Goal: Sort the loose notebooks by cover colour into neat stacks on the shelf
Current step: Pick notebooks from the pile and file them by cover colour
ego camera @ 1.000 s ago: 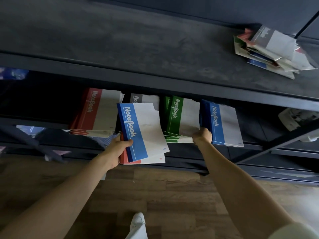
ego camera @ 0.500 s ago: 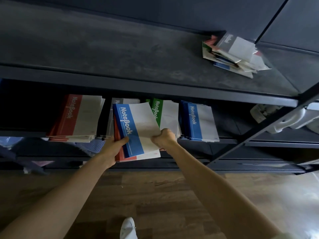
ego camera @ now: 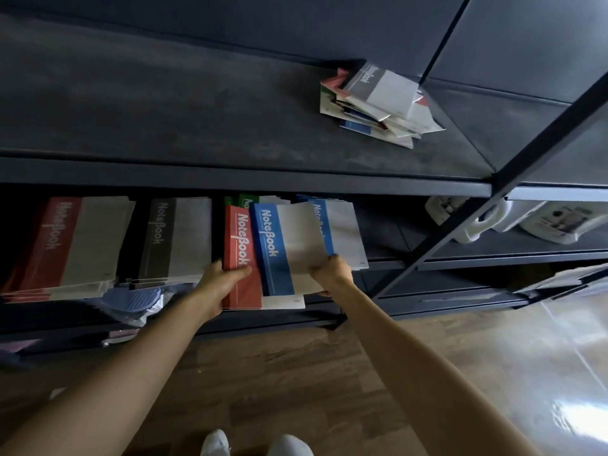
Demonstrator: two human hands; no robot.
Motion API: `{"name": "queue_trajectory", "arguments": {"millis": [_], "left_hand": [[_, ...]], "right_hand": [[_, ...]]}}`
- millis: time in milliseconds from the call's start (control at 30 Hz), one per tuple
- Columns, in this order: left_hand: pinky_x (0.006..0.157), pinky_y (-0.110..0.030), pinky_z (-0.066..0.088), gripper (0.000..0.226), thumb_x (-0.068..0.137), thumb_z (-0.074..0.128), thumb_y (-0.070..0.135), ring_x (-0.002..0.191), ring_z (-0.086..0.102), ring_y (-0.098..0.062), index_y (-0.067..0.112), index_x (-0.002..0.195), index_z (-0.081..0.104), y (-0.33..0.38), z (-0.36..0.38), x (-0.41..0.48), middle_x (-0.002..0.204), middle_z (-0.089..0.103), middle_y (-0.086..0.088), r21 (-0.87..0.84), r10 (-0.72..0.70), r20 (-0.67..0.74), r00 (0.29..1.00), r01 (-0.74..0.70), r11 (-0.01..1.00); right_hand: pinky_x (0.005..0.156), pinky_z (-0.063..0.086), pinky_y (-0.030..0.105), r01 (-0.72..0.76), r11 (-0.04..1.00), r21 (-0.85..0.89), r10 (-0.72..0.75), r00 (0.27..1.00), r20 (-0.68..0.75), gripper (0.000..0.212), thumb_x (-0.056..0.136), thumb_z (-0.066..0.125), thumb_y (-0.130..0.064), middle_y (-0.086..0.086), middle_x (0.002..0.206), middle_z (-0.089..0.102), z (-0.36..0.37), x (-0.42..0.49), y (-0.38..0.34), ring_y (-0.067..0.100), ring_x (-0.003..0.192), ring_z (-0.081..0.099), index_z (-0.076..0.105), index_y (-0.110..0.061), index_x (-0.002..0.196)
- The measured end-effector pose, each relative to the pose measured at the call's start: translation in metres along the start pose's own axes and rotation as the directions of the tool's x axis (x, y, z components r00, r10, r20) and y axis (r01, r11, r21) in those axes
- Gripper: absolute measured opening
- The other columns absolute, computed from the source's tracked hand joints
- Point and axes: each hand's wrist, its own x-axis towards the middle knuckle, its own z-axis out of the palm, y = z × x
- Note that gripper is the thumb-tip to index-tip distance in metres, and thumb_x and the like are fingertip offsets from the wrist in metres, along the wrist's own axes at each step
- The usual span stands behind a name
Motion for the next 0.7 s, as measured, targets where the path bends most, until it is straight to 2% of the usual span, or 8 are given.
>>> {"name": "queue_trajectory", "arguments": {"millis": [133, 200, 333, 400, 433, 533, 700], "left_hand": [[0.076, -0.033, 0.046, 0.053, 0.086, 0.066, 0.009, 0.090, 0.057, -0.021, 0.014, 0.135, 0.044, 0.000, 0.025, 0.012, 0.108, 0.059, -0.007, 0.025, -0.046, -0.001, 0.999, 0.046, 0.999], [0.079, -0.034, 0.045, 0.055, 0.086, 0.065, 0.005, 0.092, 0.056, -0.022, 0.013, 0.136, 0.043, 0.001, 0.042, 0.016, 0.111, 0.059, -0.009, 0.005, -0.068, -0.032, 0.997, 0.068, 0.998], [0.084, -0.037, 0.045, 0.054, 0.084, 0.063, -0.003, 0.094, 0.055, -0.025, 0.008, 0.133, 0.045, 0.001, 0.068, 0.023, 0.110, 0.059, -0.013, -0.058, -0.111, -0.116, 0.987, 0.105, 0.993], [0.087, -0.040, 0.044, 0.053, 0.084, 0.063, -0.004, 0.096, 0.055, -0.026, 0.008, 0.132, 0.045, -0.001, 0.076, 0.027, 0.118, 0.059, -0.016, -0.085, -0.122, -0.142, 0.982, 0.111, 0.990], [0.089, -0.041, 0.045, 0.054, 0.084, 0.063, -0.005, 0.099, 0.056, -0.028, 0.008, 0.132, 0.044, -0.002, 0.079, 0.028, 0.121, 0.058, -0.017, -0.103, -0.127, -0.156, 0.979, 0.112, 0.988], [0.095, -0.045, 0.044, 0.054, 0.084, 0.061, -0.007, 0.110, 0.056, -0.033, 0.008, 0.133, 0.044, -0.005, 0.083, 0.029, 0.122, 0.058, -0.018, -0.160, -0.131, -0.206, 0.970, 0.099, 0.982], [0.089, -0.041, 0.047, 0.051, 0.083, 0.061, -0.007, 0.098, 0.058, -0.029, 0.012, 0.128, 0.049, -0.007, 0.081, 0.027, 0.116, 0.061, -0.015, -0.264, -0.130, -0.284, 0.950, 0.053, 0.963]], "right_hand": [[0.081, 0.056, 0.044, -0.060, 0.997, 0.052, 0.065, 0.994, -0.090, 0.034, 0.087, 0.059, -0.014, 0.017, 0.114, 0.060, -0.033, 0.034, 0.026, 0.033, 0.100, 0.059, 0.051, -0.003, 0.119], [0.087, 0.053, 0.043, -0.083, 0.993, 0.088, 0.094, 0.987, -0.128, 0.037, 0.087, 0.059, -0.013, 0.019, 0.118, 0.058, -0.049, 0.053, 0.034, 0.035, 0.105, 0.058, 0.048, -0.002, 0.122], [0.090, 0.046, 0.040, -0.091, 0.986, 0.140, 0.110, 0.985, -0.132, 0.047, 0.091, 0.051, -0.006, 0.021, 0.125, 0.054, -0.068, 0.086, 0.041, 0.034, 0.106, 0.056, 0.035, -0.002, 0.135], [0.092, 0.047, 0.038, -0.058, 0.988, 0.144, 0.075, 0.991, -0.109, 0.055, 0.090, 0.049, -0.004, 0.020, 0.126, 0.054, -0.072, 0.100, 0.041, 0.036, 0.111, 0.055, 0.030, -0.006, 0.141], [0.089, 0.047, 0.036, -0.028, 0.992, 0.125, 0.042, 0.994, -0.105, 0.050, 0.089, 0.049, -0.004, 0.019, 0.124, 0.055, -0.074, 0.106, 0.040, 0.036, 0.111, 0.055, 0.036, -0.005, 0.137], [0.084, 0.045, 0.031, 0.083, 0.993, -0.081, -0.091, 0.992, -0.091, 0.032, 0.087, 0.048, 0.001, 0.018, 0.121, 0.058, -0.076, 0.118, 0.036, 0.033, 0.112, 0.055, 0.056, 0.001, 0.118], [0.085, 0.045, 0.033, 0.199, 0.940, -0.275, -0.214, 0.977, -0.024, 0.038, 0.087, 0.045, -0.001, 0.016, 0.130, 0.047, -0.069, 0.127, 0.045, 0.034, 0.114, 0.051, 0.051, -0.008, 0.124]]}}
